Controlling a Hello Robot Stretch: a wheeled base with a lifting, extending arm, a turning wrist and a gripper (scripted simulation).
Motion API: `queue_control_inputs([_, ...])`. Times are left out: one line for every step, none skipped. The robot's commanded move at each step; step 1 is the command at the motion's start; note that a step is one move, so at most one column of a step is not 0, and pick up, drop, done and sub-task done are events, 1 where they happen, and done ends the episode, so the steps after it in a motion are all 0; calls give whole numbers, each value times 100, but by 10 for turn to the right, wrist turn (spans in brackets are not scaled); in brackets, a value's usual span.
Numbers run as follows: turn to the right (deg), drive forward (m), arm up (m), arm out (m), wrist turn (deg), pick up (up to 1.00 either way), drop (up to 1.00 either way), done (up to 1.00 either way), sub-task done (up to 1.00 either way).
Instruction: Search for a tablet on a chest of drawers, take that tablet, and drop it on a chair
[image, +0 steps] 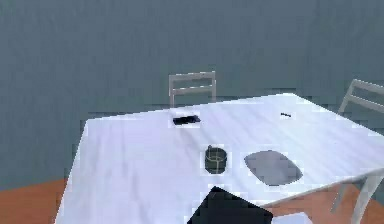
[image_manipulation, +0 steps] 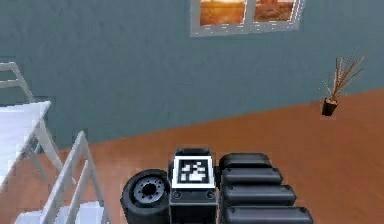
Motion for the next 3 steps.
queue_control_inputs([-450,0,0,0,0,0,0,0,0])
queue_control_inputs([-450,0,0,0,0,0,0,0,0])
queue_control_inputs([-120,0,0,0,0,0,0,0,0])
